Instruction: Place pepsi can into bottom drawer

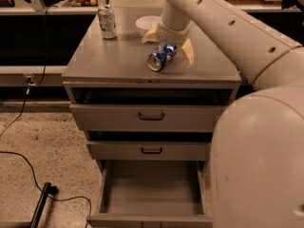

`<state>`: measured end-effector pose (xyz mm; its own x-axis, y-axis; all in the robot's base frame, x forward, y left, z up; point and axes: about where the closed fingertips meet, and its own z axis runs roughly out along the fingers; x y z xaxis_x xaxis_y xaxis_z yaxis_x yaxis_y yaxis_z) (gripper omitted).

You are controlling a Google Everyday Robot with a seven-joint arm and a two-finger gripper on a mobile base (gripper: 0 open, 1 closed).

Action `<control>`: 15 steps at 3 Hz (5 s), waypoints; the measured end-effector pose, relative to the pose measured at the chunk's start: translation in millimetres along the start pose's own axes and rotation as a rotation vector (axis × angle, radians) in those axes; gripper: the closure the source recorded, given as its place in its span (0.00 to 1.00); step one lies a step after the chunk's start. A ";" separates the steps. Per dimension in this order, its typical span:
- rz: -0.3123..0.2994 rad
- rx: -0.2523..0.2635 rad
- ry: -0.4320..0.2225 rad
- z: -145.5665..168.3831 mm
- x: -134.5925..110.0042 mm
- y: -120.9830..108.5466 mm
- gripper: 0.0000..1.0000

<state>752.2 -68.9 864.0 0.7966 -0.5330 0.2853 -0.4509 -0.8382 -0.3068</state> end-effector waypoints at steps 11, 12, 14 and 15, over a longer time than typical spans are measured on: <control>1.086 -0.151 -0.222 2.8 -162.7 208.7 1.00; 1.196 -0.159 -0.399 57.3 -219.1 232.0 1.00; 1.409 0.015 -0.691 94.8 -271.5 253.2 1.00; 1.352 0.000 -0.747 105.0 -265.9 251.8 1.00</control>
Offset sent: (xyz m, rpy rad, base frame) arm 0.0083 0.0173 -0.0209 0.0518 0.0828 -0.0245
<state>469.1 -126.1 615.5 -0.1789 -0.6915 -0.6999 -0.9775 0.2058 0.0465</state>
